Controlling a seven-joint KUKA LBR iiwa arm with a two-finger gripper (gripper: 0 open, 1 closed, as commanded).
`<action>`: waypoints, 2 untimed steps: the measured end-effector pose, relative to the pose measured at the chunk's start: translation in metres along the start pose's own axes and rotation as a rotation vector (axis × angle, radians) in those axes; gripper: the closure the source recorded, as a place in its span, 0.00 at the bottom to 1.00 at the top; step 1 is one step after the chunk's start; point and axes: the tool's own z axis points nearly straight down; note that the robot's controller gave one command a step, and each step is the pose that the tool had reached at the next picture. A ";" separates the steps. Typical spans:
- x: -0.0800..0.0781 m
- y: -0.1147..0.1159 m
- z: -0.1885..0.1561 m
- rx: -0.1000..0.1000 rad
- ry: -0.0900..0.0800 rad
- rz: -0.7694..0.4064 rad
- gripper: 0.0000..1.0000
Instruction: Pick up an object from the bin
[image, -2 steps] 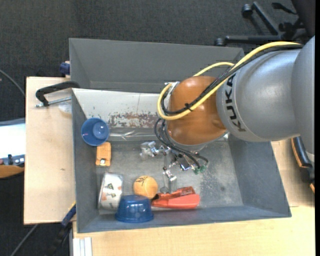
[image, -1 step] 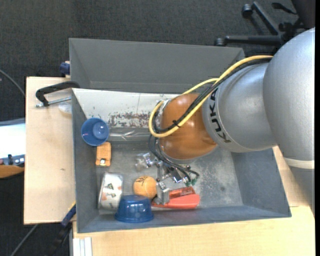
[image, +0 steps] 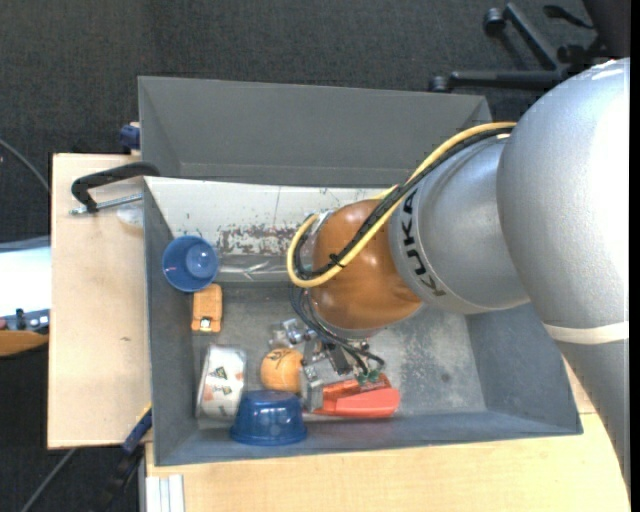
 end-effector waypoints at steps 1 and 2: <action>0.000 0.000 0.000 0.000 0.000 0.000 1.00; 0.001 0.000 -0.006 0.000 0.002 0.000 1.00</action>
Offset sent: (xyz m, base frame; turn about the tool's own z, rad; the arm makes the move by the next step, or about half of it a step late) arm -0.0001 0.0000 0.0838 0.0000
